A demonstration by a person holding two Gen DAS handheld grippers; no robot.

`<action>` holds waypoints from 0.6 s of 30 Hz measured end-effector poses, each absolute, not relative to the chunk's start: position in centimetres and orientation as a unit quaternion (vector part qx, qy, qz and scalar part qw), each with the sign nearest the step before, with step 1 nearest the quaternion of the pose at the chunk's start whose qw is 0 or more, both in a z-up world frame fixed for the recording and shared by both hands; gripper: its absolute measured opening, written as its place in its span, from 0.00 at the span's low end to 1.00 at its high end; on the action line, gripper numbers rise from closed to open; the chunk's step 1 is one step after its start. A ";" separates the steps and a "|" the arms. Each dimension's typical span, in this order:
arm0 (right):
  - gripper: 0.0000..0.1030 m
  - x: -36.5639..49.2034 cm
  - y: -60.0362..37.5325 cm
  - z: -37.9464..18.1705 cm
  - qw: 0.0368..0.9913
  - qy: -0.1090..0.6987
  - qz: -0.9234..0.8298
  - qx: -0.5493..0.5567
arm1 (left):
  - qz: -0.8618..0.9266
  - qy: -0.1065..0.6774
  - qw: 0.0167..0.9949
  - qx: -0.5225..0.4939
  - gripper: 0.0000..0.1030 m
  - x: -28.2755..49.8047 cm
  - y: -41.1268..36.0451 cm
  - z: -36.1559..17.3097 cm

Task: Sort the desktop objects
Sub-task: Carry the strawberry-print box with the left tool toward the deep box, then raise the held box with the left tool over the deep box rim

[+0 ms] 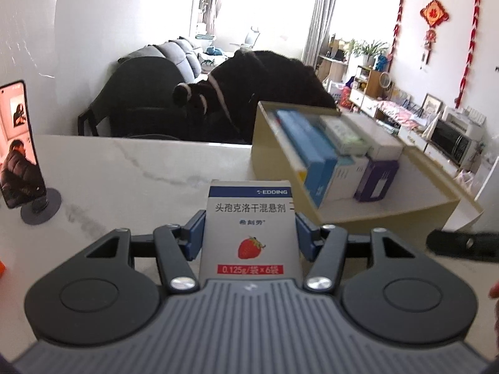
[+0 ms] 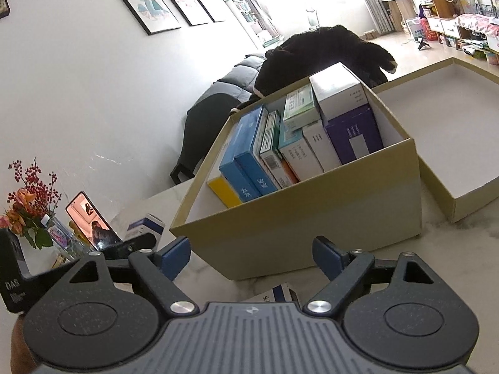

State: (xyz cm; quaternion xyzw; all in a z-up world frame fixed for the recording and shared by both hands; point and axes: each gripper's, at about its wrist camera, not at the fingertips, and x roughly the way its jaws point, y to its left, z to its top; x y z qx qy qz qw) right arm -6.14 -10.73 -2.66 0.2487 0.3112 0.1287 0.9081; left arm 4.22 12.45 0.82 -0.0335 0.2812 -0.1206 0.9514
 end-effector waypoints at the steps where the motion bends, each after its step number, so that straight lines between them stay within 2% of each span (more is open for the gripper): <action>1: 0.85 -6.2 -10.9 -2.6 0.908 0.311 0.129 0.249 | -0.122 0.279 0.952 -0.034 0.55 4.4 12.4 1.2; 18: 0.87 -7.6 -13.4 -2.1 0.912 0.297 0.107 0.260 | -0.163 0.265 0.950 -0.018 0.55 7.3 7.7 3.2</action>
